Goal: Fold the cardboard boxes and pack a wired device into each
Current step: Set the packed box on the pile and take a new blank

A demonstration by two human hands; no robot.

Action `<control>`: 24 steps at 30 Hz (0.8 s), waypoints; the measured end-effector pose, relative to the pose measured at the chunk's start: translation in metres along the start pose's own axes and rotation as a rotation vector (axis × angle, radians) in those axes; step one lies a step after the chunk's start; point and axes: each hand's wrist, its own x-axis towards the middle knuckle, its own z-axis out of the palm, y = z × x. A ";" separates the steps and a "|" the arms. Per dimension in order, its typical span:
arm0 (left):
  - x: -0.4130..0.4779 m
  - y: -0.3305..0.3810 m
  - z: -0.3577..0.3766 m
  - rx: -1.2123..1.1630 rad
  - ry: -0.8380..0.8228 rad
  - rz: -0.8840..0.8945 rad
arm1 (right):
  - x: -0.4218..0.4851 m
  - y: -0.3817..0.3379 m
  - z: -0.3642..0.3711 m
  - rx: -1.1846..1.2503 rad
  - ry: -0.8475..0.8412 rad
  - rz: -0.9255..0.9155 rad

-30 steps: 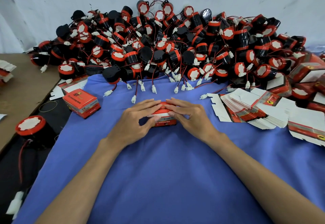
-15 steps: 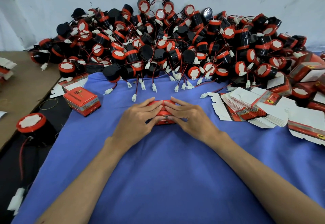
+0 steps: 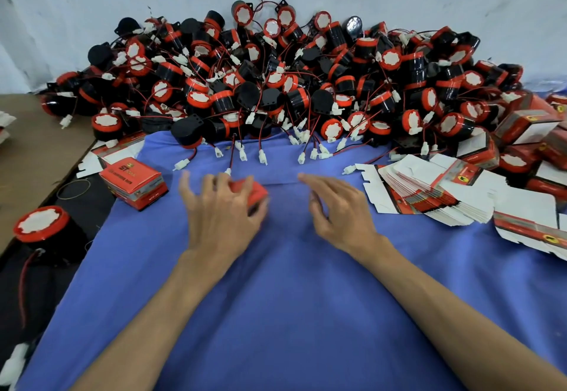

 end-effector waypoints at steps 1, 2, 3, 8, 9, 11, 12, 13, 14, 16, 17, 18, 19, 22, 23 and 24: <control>0.001 -0.006 -0.001 0.060 0.001 -0.081 | 0.003 0.003 0.001 -0.137 0.045 0.071; 0.001 -0.012 0.000 0.100 -0.013 -0.130 | 0.005 0.007 0.003 -0.272 0.022 0.182; 0.001 -0.017 0.000 0.106 -0.023 -0.150 | 0.006 0.012 0.003 -0.381 -0.047 0.314; 0.000 -0.012 0.004 0.056 -0.026 -0.083 | 0.004 0.045 -0.005 -0.559 -0.341 0.805; 0.000 -0.008 0.004 0.025 -0.024 -0.069 | 0.003 0.051 -0.008 -0.557 -0.367 0.872; 0.000 -0.002 0.005 -0.036 -0.017 -0.036 | 0.004 0.056 -0.013 -0.575 -0.417 0.933; 0.000 0.000 0.005 -0.060 -0.014 -0.022 | 0.003 0.056 -0.013 -0.607 -0.417 0.887; 0.000 0.002 0.005 -0.082 -0.014 -0.012 | 0.003 0.055 -0.012 -0.641 -0.407 0.800; 0.000 0.003 0.005 -0.103 -0.018 -0.008 | 0.003 0.052 -0.011 -0.661 -0.408 0.712; -0.001 0.002 0.006 -0.138 -0.037 -0.011 | 0.005 0.048 -0.008 -0.661 -0.406 0.614; -0.002 0.001 0.006 -0.148 -0.047 -0.015 | 0.005 0.049 -0.008 -0.658 -0.377 0.590; -0.002 0.000 0.006 -0.152 -0.051 -0.019 | 0.005 0.051 -0.009 -0.663 -0.336 0.576; -0.002 -0.001 0.006 -0.155 -0.053 -0.021 | 0.004 0.054 -0.010 -0.679 -0.303 0.588; -0.001 -0.002 0.008 -0.171 -0.080 -0.027 | 0.004 0.063 -0.016 -0.713 -0.377 0.736; -0.001 -0.001 0.008 -0.178 -0.094 -0.029 | 0.003 0.065 -0.018 -0.718 -0.424 0.754; -0.001 -0.001 0.007 -0.186 -0.104 -0.028 | 0.002 0.066 -0.018 -0.738 -0.453 0.737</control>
